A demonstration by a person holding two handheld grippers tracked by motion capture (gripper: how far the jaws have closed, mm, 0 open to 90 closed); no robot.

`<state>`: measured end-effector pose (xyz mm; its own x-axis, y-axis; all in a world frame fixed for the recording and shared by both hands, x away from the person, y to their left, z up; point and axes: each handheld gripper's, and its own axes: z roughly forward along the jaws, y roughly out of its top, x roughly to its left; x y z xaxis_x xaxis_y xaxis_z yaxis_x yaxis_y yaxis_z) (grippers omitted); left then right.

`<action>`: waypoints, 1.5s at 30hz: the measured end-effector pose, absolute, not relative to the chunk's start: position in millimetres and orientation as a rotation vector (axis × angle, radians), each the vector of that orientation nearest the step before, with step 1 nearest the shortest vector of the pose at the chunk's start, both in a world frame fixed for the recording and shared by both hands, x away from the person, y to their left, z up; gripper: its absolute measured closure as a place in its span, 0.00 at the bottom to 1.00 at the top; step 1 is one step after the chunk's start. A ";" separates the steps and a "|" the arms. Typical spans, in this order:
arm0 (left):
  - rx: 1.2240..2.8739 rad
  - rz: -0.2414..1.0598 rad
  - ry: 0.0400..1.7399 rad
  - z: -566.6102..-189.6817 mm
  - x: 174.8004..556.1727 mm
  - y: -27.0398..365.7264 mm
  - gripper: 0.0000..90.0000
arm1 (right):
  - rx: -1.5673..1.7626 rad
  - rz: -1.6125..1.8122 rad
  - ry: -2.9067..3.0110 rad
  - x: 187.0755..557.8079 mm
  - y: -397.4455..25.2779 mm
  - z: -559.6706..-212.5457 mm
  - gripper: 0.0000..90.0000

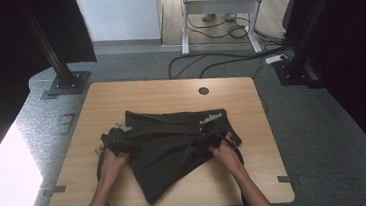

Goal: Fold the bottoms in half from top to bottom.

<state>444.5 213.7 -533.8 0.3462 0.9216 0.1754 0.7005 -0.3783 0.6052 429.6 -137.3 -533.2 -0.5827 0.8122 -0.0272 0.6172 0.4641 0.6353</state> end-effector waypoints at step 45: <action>2.264 0.333 1.229 -531.6 421.6 199.8 0.22 | 1.214 1.004 2.290 393.2 -135.3 -545.4 0.13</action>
